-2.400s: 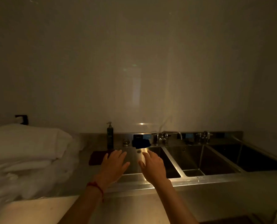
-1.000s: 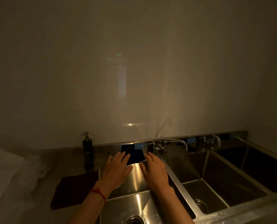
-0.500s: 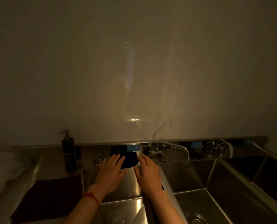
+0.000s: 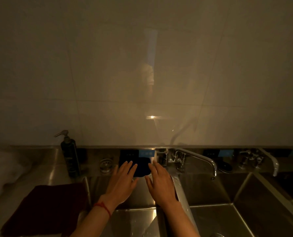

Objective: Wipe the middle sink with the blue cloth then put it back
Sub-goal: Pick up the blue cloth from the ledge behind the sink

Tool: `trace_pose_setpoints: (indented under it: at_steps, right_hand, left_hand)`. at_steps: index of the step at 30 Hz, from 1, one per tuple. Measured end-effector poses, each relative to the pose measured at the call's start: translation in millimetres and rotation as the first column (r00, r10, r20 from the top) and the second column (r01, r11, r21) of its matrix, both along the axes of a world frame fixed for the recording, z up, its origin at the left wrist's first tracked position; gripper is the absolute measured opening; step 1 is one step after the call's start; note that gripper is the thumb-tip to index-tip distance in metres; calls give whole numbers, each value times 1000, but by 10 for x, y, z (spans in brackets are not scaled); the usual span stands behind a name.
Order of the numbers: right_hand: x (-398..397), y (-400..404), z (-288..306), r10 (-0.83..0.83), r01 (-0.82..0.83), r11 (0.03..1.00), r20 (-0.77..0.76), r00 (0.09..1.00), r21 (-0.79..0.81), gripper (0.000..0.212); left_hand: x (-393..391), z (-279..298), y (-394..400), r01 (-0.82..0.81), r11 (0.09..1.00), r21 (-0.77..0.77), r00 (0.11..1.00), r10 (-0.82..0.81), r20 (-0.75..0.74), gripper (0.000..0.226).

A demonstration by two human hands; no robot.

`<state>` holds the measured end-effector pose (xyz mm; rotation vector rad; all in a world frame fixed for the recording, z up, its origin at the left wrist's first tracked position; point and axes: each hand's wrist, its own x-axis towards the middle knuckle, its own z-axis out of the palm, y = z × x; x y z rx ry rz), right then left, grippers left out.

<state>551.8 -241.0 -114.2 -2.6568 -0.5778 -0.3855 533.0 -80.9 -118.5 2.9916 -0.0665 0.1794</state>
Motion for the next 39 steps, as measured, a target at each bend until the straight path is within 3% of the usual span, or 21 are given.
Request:
trace_pose_setpoints:
  at_steps: [14,28,31,33,39]
  right_hand:
    - [770,363,-609,-21,19,997,-21,1000,-74,52]
    - [1484,541,-1273,60,-49,973,42,997,-227,73]
    - [1590,553,-1375,97,-80,961,51,994,-266,75]
    - [1654,570,-1427,115,-90,954,71,991,-286,75]
    - [1770,572,-1542,135,-90,955,147,980,-281,70]
  left_hand:
    - [817,-614,317,61,998,17,995,-60,-77,60]
    - [1436,-1190,393,33,996,86,989,-20,-143,66]
    - [1485,-1180,384,52,996,74,998,-48,-51,81]
    - [1518,-1221,384,74,992,107,997,-77,23,79]
    - [1586,-1330,398,60,993,105,998,-63,20,79]
